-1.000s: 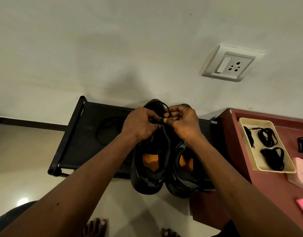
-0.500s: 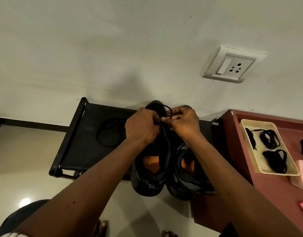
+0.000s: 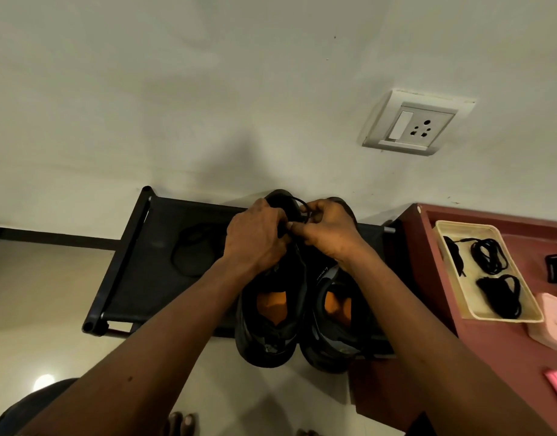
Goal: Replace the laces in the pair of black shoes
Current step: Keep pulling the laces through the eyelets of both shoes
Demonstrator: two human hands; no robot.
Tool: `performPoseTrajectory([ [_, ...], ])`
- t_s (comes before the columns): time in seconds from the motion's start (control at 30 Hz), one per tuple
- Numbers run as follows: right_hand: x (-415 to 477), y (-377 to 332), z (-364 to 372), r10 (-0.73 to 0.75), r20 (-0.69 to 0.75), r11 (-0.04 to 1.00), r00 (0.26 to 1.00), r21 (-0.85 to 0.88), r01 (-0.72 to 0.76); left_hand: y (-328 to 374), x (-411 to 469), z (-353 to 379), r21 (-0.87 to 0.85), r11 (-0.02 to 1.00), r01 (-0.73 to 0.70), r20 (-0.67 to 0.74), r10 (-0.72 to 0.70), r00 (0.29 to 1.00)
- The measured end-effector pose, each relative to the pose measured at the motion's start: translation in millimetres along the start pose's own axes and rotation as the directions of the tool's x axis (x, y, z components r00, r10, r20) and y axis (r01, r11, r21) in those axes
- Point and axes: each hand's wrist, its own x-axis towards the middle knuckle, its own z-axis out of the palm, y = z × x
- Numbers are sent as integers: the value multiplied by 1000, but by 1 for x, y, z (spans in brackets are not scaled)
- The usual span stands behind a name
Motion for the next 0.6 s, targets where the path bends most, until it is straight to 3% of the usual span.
performPoseTrajectory([
  [0.1, -10, -3, -2, 11, 42, 996, 999, -88, -8, -5, 4, -6, -6, 1000, -24, 73, 24, 997],
  [0.33, -31, -7, 9, -150, -127, 958, 980, -265, 112, -1, 4, -14, 88, 994, -63, 148, 50, 988],
  [0.6, -34, -6, 11, -185, -151, 951, 971, -278, 138, -14, -4, -47, -168, 986, -13, 139, 36, 990],
])
